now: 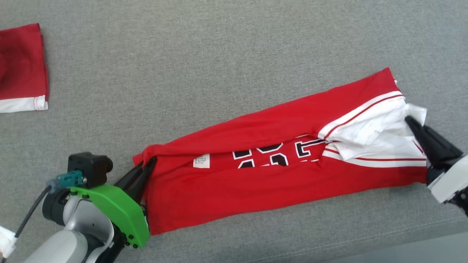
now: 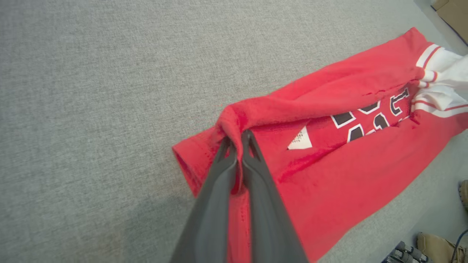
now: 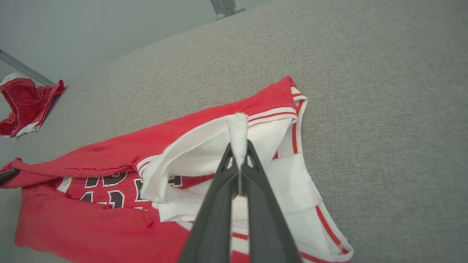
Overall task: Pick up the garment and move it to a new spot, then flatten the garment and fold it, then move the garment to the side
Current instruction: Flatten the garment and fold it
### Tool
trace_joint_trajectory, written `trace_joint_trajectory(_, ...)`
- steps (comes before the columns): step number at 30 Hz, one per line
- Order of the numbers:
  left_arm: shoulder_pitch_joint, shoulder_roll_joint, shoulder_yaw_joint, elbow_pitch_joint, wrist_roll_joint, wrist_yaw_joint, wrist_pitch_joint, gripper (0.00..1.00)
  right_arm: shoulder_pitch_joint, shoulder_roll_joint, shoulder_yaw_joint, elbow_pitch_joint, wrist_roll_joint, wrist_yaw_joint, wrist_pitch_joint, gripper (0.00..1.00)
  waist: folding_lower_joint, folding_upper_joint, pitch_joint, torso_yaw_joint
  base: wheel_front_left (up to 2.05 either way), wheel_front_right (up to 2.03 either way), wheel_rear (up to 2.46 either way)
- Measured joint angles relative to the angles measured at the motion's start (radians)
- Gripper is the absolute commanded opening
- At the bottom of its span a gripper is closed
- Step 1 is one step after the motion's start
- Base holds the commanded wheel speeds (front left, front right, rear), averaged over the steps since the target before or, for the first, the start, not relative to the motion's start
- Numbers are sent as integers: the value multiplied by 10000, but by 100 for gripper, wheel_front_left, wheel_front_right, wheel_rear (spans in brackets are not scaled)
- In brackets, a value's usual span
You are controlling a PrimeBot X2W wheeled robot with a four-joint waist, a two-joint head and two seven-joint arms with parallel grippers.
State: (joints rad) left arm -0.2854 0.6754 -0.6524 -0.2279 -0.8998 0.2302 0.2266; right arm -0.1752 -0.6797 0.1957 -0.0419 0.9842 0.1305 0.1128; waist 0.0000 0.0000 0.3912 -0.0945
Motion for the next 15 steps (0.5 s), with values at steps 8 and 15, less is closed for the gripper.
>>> trace_joint_trajectory(8, 662, 12, -102, 339, 194, -13, -690, 0, 772, 679, -115, -79, -286, 0, 247, 0, 0, 0, -252, -174, 0, 0, 0)
trace_joint_trajectory(15, 831, 6, 27, 407, 130, 2, -957, 0, 1152, 853, -477, -447, -378, 2, 642, 0, 0, 0, -437, -134, 0, 0, 0)
